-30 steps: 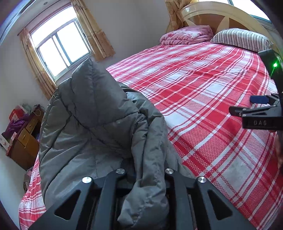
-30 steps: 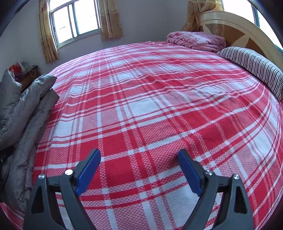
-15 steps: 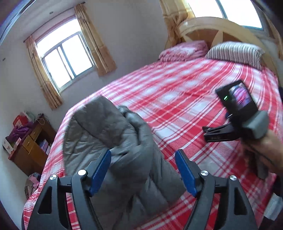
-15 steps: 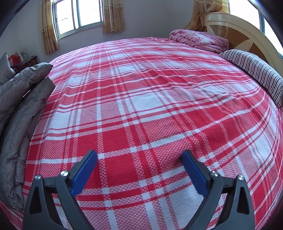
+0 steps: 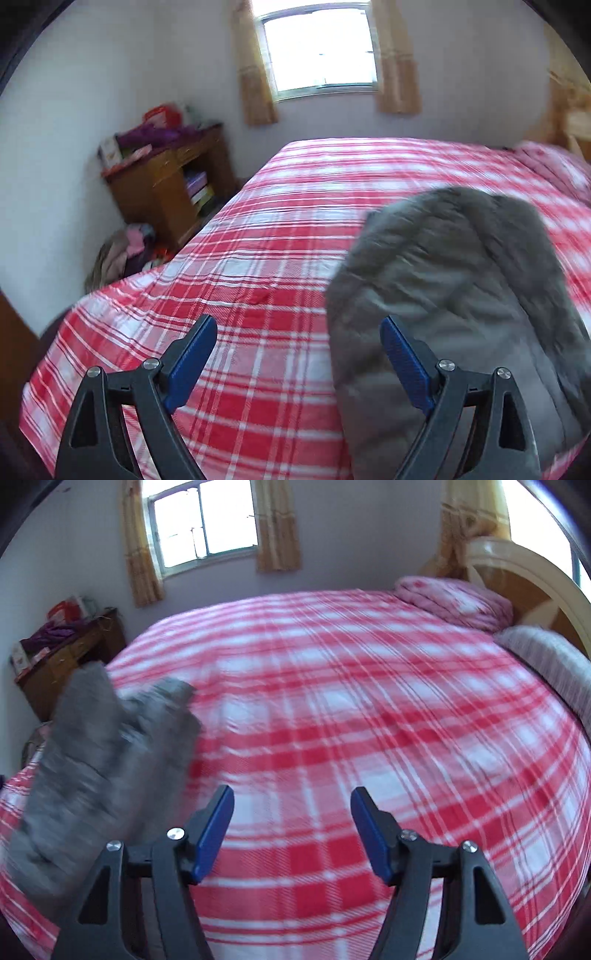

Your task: Fold large clothes

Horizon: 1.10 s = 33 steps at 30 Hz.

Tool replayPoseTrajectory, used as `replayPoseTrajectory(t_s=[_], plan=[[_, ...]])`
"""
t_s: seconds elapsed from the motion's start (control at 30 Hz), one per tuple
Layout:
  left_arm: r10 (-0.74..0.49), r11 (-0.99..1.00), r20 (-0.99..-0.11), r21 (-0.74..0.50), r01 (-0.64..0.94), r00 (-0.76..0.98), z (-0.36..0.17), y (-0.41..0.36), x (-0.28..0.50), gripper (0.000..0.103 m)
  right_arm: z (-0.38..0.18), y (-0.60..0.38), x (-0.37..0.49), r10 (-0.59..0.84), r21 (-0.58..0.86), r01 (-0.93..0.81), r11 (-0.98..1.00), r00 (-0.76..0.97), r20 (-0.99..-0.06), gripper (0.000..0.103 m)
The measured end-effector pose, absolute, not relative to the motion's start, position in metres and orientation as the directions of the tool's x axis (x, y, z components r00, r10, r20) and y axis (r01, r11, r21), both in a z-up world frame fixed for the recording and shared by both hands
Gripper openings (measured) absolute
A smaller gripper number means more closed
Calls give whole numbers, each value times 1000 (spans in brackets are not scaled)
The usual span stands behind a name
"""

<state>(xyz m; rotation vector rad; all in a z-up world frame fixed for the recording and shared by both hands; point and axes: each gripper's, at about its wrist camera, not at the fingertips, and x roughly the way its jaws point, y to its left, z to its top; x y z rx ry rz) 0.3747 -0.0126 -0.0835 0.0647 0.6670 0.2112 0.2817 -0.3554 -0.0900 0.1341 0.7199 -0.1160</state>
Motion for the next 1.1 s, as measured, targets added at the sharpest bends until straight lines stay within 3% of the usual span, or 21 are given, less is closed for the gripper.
replayPoseTrajectory(t_s=[0.2,0.27,0.37,0.57,0.8,1.1], plan=[[219,974,-636,94,-208,740,-97,-23,413,90,-15,-262,331,26,89,37,995,786,-617,66],[214,974,-650,86,-209,729,-103,-27,420,90,-10,-229,353,60,110,10,994,785,-617,60],[207,973,-654,57,-225,727,-105,-22,422,90,-28,-203,379,103,160,-2,987,777,-621,50],[144,971,-680,-42,-235,719,-124,-17,444,90,-85,-206,392,20,80,43,996,759,-650,50],[158,980,-683,19,-198,713,-146,-55,457,91,-131,-244,396,-19,89,109,990,731,-682,50],[154,977,-715,6,-213,682,-169,-62,467,98,-156,-267,402,-1,133,129,983,722,-692,50]])
